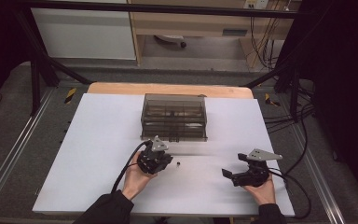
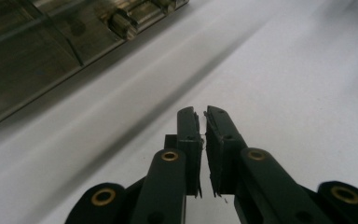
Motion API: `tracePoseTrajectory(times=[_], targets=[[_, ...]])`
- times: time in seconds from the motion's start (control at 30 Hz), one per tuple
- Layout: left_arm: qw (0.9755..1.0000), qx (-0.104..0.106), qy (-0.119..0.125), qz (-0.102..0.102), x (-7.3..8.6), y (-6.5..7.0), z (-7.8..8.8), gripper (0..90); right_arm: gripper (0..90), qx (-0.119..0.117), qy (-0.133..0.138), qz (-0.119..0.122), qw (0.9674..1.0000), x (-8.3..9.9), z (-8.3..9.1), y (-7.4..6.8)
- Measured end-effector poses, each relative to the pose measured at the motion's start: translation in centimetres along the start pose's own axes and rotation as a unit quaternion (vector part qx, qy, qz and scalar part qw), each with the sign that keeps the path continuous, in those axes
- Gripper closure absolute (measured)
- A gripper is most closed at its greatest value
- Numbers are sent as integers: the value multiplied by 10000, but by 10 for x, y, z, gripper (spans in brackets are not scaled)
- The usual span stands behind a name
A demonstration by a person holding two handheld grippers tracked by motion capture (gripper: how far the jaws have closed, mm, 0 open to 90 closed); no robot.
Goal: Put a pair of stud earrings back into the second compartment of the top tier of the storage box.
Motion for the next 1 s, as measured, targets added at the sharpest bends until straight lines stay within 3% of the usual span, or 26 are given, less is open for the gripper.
tracePoseTrajectory(times=[0.37,0.63,1.0], targets=[[9997,17,203,-151,-19,-5,22,840,6,-2,-3,3,10000,0,0,0],[9997,-20,246,-76,-31,-9,34,840,6,-1,-1,5,10000,0,0,0],[9996,-45,287,-31,-49,-16,37,840,6,2,-5,14,10000,0,0,0]])
Point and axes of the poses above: each handheld gripper's, and its own axes: z roughly backward along the jaws, x roughly out of its underside, y roughly to its right, the point moved 6 cm from there along -z, roughly forward along the jaws, and after that the axes turned 8 degrees about -y, right-handed, at the moved point
